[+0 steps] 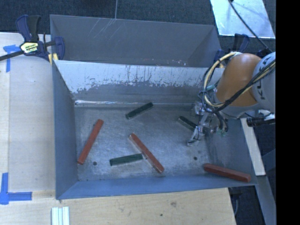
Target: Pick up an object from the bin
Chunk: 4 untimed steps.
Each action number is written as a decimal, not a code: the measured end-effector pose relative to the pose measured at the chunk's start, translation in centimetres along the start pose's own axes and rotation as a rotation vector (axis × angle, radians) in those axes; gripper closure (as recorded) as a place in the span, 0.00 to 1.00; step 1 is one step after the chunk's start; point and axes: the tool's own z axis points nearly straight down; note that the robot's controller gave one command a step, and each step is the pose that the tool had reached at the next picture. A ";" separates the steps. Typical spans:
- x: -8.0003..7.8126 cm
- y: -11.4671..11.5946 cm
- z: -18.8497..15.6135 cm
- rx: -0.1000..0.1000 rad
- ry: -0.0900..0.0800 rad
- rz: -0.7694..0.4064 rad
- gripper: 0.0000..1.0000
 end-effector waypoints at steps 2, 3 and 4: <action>-0.1 0.0 -0.1 0.000 -0.003 -0.003 1.00; -0.4 0.0 -6.2 -0.001 -0.011 -0.006 1.00; -0.6 -0.1 -10.1 -0.001 -0.009 -0.008 1.00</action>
Offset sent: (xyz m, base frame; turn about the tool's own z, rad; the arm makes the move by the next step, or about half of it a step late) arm 0.0000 0.0000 0.0000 0.0000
